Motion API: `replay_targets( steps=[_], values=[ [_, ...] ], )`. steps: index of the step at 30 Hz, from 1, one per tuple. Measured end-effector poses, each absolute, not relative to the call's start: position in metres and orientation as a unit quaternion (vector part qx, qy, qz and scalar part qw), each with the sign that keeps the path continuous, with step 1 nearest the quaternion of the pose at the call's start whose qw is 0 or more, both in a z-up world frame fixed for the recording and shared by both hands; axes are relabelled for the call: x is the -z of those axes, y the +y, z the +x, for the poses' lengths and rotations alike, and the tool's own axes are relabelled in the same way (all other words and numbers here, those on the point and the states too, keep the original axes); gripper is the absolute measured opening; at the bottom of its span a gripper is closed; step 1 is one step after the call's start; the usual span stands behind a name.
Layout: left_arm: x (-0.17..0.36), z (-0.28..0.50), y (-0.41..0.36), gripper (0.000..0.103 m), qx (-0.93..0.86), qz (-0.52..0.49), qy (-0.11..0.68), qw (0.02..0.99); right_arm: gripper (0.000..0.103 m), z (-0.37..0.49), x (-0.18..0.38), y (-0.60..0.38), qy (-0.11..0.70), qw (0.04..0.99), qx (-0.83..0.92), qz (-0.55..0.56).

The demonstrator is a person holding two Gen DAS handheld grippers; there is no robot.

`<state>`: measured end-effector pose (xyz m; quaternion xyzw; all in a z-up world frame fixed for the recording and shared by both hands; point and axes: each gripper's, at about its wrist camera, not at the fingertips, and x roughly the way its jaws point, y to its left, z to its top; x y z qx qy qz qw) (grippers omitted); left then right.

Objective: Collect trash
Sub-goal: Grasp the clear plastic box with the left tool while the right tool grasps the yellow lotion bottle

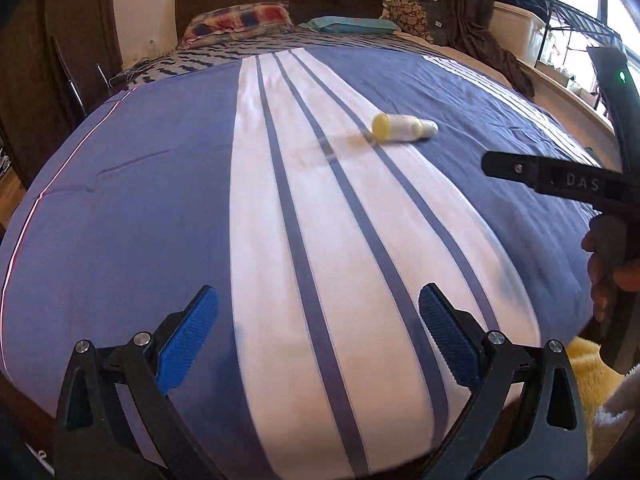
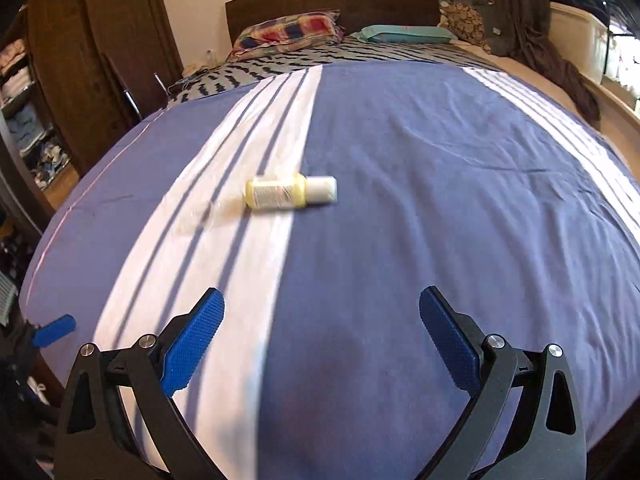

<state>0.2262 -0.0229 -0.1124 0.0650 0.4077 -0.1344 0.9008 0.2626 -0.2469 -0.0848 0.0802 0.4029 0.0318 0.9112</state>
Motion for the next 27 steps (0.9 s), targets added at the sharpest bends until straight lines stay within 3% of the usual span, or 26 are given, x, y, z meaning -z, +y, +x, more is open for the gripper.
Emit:
replay_targets(
  steps=[16, 19, 27],
  values=[
    [0.131, 0.322, -0.035, 0.095, 0.127, 0.048, 0.427, 0.894, 0.098, 0.375, 0.117, -0.219, 0.446, 0.889, -0.029, 0.103],
    [0.133, 0.335, -0.037, 0.095, 0.131, 0.034, 0.432, 0.892, 0.085, 0.380, 0.116, -0.220, 0.439, 0.891, -0.032, 0.106],
    [0.132, 0.360, -0.061, 0.095, 0.144, 0.017, 0.438, 0.887, 0.084, 0.379, 0.106, -0.244, 0.423, 0.901, -0.022, 0.094]
  ],
)
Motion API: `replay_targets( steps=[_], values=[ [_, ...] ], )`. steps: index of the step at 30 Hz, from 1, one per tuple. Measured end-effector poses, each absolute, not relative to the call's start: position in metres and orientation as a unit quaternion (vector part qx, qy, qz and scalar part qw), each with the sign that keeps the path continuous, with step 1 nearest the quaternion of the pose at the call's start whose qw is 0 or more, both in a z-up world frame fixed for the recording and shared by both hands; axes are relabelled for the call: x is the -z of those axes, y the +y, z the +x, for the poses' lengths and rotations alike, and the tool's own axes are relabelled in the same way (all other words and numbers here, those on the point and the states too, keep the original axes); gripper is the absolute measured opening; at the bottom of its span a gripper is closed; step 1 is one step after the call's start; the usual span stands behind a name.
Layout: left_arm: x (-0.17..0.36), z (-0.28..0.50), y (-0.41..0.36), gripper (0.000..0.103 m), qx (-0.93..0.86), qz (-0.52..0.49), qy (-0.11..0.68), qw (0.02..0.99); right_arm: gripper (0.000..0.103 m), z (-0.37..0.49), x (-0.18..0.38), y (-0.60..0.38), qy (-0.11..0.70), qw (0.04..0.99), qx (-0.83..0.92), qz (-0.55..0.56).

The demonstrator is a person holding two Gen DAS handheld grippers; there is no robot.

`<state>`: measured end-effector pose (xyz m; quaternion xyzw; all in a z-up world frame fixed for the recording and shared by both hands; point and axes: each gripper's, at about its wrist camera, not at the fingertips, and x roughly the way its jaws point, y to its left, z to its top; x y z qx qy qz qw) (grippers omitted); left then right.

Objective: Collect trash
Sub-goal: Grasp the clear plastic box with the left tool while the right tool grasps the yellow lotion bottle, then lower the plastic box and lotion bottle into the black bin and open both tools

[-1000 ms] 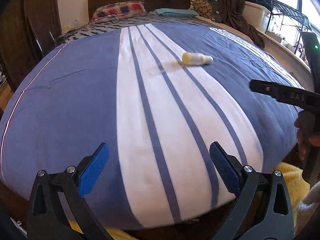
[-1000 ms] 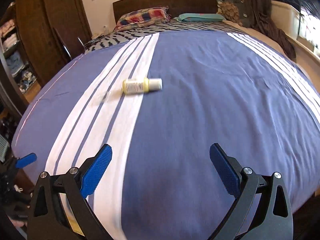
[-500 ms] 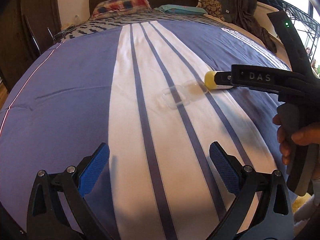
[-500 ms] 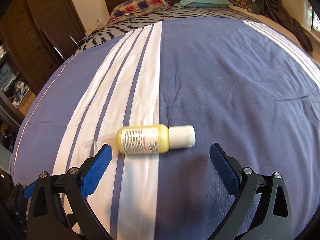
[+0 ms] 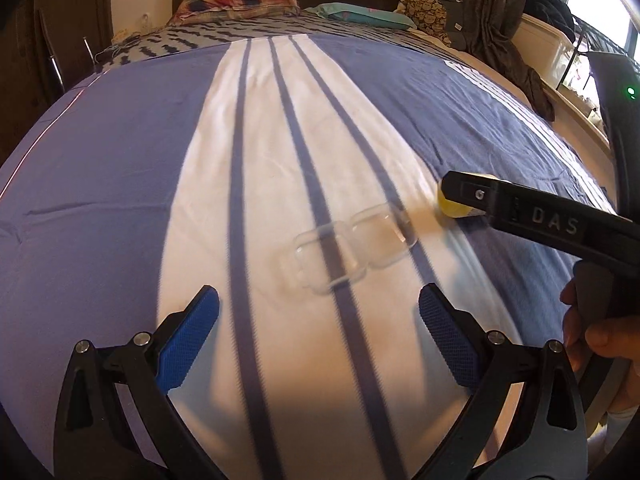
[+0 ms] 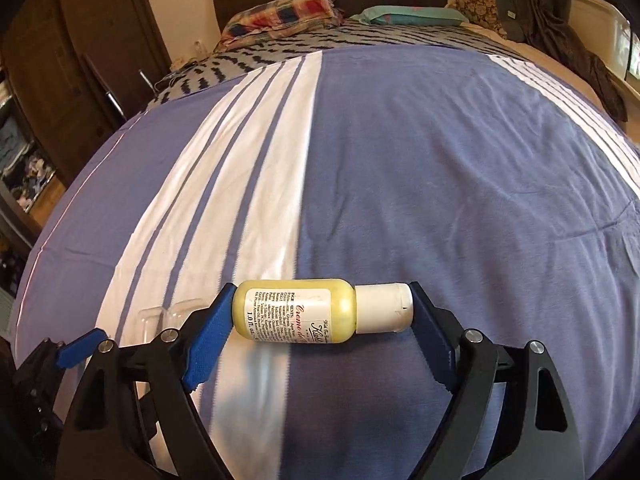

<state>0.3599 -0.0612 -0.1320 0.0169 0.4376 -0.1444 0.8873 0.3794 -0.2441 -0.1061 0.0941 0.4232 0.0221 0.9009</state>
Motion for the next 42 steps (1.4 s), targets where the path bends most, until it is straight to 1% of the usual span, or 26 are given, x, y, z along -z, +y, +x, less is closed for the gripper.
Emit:
replay_targets(
  steps=[7, 10, 12, 14, 21, 34, 42],
  values=[
    [0.138, 0.383, -0.093, 0.095, 0.145, 0.035, 0.445, 0.883, 0.084, 0.369, 0.104, -0.272, 0.412, 0.905, -0.003, 0.101],
    [0.139, 0.388, -0.098, 0.093, 0.142, 0.038, 0.450, 0.881, 0.084, 0.363, 0.106, -0.279, 0.410, 0.906, 0.001, 0.105],
    [0.138, 0.388, -0.097, 0.077, 0.135, 0.041, 0.448, 0.883, 0.084, 0.359, 0.105, -0.282, 0.407, 0.907, 0.003, 0.108],
    [0.136, 0.384, -0.095, 0.070, 0.134, 0.043, 0.445, 0.885, 0.084, 0.352, 0.103, -0.285, 0.404, 0.908, 0.005, 0.110],
    [0.125, 0.342, -0.081, 0.069, 0.135, 0.050, 0.434, 0.889, 0.084, 0.323, 0.091, -0.283, 0.398, 0.910, -0.004, 0.112],
    [0.063, 0.195, -0.044, 0.069, 0.135, 0.011, 0.356, 0.925, 0.084, 0.202, 0.044, -0.249, 0.354, 0.930, -0.049, 0.083],
    [0.054, 0.121, -0.038, 0.069, 0.149, 0.018, 0.337, 0.930, 0.084, 0.136, 0.031, -0.238, 0.332, 0.938, -0.064, 0.081]
  ],
)
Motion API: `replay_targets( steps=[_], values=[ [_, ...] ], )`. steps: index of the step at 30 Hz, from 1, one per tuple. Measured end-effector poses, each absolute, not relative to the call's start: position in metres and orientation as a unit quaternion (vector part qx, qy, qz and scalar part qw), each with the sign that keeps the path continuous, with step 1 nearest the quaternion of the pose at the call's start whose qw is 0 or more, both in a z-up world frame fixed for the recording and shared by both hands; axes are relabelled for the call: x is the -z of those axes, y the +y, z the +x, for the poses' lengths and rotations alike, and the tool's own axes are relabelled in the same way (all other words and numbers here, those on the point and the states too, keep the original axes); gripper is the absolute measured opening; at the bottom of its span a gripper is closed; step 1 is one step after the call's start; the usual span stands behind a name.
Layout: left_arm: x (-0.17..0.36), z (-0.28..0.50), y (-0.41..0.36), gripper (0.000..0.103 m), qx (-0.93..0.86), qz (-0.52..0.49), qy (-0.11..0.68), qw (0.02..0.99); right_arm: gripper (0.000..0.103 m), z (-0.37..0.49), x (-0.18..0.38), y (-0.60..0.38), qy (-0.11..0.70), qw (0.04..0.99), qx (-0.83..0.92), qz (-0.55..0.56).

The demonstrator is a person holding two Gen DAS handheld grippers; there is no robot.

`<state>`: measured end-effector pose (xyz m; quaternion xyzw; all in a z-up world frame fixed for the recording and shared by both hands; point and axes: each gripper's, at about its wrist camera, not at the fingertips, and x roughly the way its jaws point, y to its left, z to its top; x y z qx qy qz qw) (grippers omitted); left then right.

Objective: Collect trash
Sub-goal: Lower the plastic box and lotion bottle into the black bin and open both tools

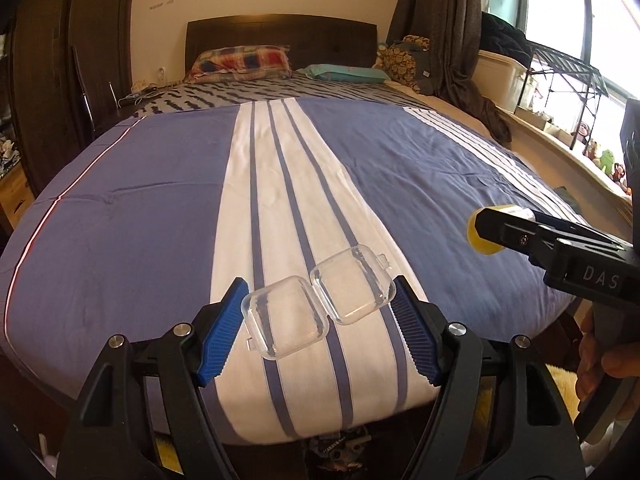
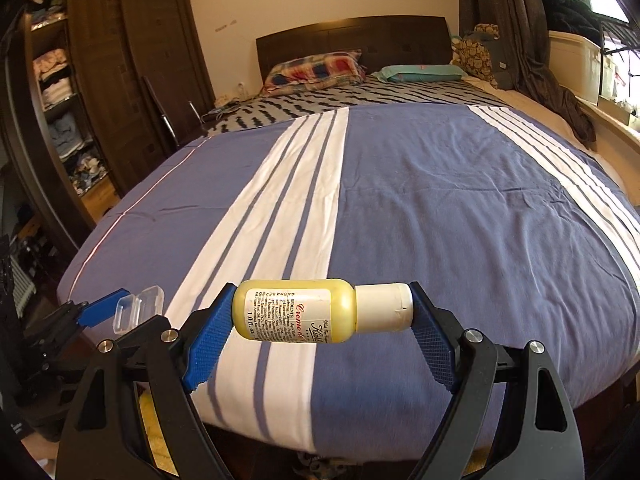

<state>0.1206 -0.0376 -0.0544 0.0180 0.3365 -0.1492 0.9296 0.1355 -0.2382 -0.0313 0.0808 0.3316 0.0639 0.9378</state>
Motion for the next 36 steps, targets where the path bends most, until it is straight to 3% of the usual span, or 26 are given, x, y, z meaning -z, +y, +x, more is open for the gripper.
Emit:
replay_targets(
  steps=[14, 36],
  values=[
    [0.115, 0.041, -0.021, 0.069, 0.153, 0.038, 0.382, 0.911, 0.084, 0.058, 0.081, -0.225, 0.367, 0.921, -0.091, 0.090],
    [0.274, 0.050, -0.046, 0.069, 0.189, 0.052, 0.549, 0.812, 0.084, 0.051, 0.243, -0.208, 0.535, 0.837, -0.077, 0.089]
  ],
)
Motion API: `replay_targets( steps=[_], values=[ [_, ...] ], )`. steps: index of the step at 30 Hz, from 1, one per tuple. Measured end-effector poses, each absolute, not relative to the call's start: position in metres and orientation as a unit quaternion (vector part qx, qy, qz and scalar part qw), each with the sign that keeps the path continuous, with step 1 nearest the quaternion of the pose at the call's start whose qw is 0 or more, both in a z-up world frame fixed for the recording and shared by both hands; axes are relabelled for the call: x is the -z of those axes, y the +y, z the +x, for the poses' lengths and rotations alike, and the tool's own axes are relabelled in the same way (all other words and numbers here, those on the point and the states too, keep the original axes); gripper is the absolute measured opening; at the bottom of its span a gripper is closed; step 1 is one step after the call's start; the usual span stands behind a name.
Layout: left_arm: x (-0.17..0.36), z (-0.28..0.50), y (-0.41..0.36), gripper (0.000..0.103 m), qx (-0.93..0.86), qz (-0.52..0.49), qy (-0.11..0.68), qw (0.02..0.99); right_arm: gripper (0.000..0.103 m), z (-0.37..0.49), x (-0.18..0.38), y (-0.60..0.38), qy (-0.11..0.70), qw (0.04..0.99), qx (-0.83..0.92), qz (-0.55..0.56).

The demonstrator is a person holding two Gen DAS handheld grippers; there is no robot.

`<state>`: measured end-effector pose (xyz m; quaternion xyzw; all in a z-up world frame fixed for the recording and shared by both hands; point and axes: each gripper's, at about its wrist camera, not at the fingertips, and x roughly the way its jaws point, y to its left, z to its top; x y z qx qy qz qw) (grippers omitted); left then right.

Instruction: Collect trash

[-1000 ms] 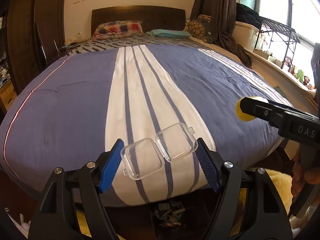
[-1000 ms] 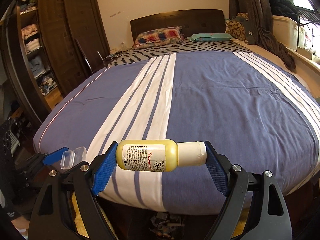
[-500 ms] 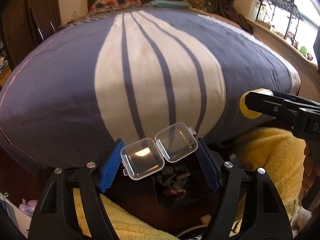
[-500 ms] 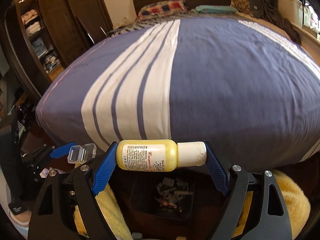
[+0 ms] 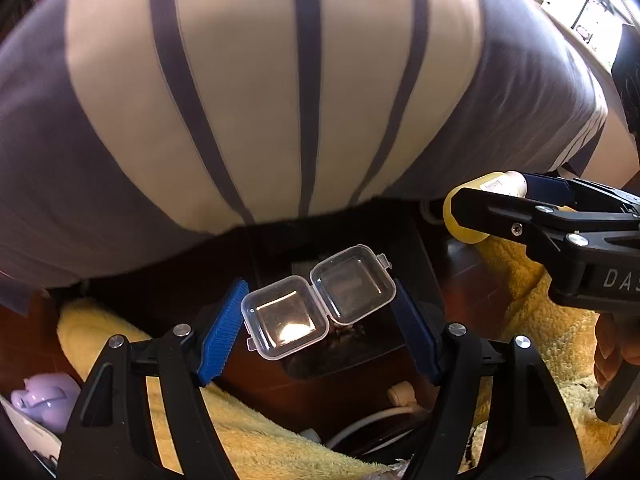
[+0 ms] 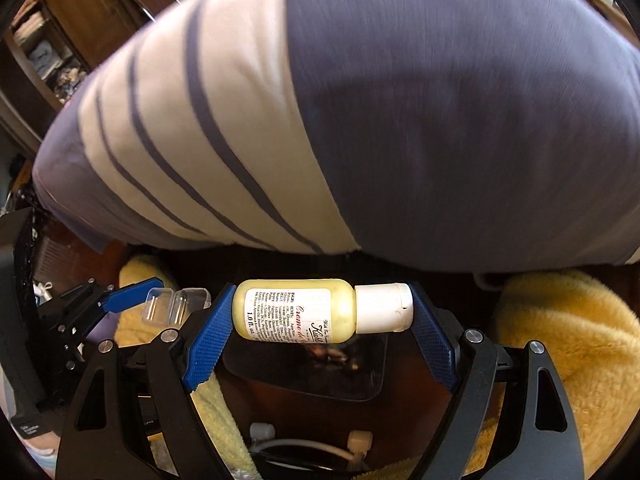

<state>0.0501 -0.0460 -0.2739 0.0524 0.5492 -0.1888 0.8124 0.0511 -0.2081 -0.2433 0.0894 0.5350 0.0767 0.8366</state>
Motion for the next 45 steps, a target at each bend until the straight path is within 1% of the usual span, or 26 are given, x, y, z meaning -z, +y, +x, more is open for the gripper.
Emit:
replay_targets(
  steps=[4, 9, 10, 12, 13, 15, 19, 22, 23, 32, 39, 45],
  values=[
    [0.293, 0.060, -0.048, 0.069, 0.194, 0.041, 0.574, 0.794, 0.084, 0.058, 0.263, -0.210, 0.558, 0.820, -0.075, 0.102],
    [0.303, 0.071, -0.053, 0.070, 0.197, 0.041, 0.596, 0.777, 0.084, 0.065, 0.269, -0.211, 0.568, 0.810, -0.079, 0.123],
    [0.304, 0.073, -0.054, 0.071, 0.196, 0.040, 0.599, 0.775, 0.084, 0.065, 0.269, -0.213, 0.568, 0.809, -0.079, 0.125],
    [0.306, 0.063, -0.056, 0.080, 0.194, 0.040, 0.600, 0.775, 0.085, 0.068, 0.268, -0.213, 0.569, 0.808, -0.080, 0.129],
    [0.305, 0.062, -0.056, 0.082, 0.193, 0.043, 0.598, 0.777, 0.085, 0.069, 0.267, -0.214, 0.568, 0.808, -0.080, 0.132],
    [0.302, 0.061, -0.057, 0.088, 0.193, 0.044, 0.595, 0.779, 0.090, 0.071, 0.266, -0.217, 0.564, 0.810, -0.080, 0.137],
    [0.287, 0.058, -0.054, 0.090, 0.189, 0.047, 0.581, 0.790, 0.094, 0.066, 0.249, -0.222, 0.546, 0.823, -0.072, 0.138],
    [0.269, 0.057, -0.046, 0.091, 0.184, 0.046, 0.563, 0.804, 0.097, 0.062, 0.232, -0.227, 0.528, 0.835, -0.068, 0.138],
    [0.265, 0.059, -0.042, 0.092, 0.182, 0.044, 0.556, 0.810, 0.099, 0.059, 0.224, -0.229, 0.520, 0.841, -0.065, 0.136],
    [0.175, 0.037, -0.004, 0.095, 0.153, 0.027, 0.466, 0.871, 0.099, 0.028, 0.151, -0.244, 0.441, 0.892, -0.022, 0.095],
    [0.080, 0.010, 0.022, 0.095, 0.114, 0.011, 0.352, 0.929, 0.100, -0.002, 0.076, -0.256, 0.352, 0.934, 0.037, 0.043],
    [0.029, -0.019, 0.028, 0.095, 0.095, 0.001, 0.270, 0.958, 0.100, -0.035, 0.020, -0.266, 0.273, 0.959, 0.070, 0.026]
  ],
)
